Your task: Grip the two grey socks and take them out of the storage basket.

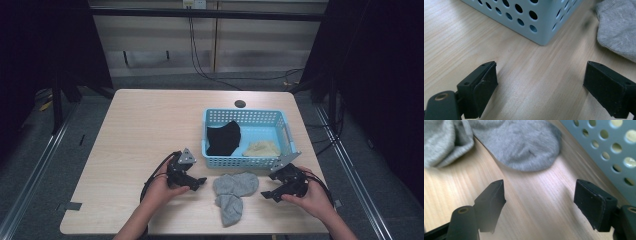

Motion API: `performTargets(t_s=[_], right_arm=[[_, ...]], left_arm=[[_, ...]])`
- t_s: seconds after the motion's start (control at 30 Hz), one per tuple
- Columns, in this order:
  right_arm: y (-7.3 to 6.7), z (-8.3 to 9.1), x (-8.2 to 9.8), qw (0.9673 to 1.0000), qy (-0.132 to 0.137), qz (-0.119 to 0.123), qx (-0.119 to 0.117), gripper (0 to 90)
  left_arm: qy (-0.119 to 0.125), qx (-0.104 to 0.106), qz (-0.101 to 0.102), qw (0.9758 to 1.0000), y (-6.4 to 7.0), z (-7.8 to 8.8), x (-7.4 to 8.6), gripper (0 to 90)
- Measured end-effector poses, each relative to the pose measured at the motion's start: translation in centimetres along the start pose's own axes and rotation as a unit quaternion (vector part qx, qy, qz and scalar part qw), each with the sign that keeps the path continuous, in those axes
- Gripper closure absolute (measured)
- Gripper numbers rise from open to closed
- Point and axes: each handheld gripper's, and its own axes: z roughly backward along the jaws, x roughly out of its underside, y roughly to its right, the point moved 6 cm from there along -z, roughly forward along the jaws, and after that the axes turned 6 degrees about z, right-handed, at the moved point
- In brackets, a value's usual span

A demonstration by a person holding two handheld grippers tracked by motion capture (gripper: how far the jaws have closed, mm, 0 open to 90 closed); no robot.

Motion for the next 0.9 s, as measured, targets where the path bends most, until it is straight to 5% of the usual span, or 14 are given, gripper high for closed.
performTargets(t_s=[0.23, 0.9], right_arm=[[0.4, -0.7, 1.3, 0.9999, 0.007, 0.002, 0.011, 22.3], [1.0, -1.1, 2.8, 0.9925, 0.114, 0.009, 0.042, 16.2]], left_arm=[[0.000, 0.000, 0.000, 1.0000, 0.0, 0.0, 0.0, 11.1], [-0.001, -0.003, 0.002, 1.0000, 0.0, 0.0, 0.0, 11.1]])
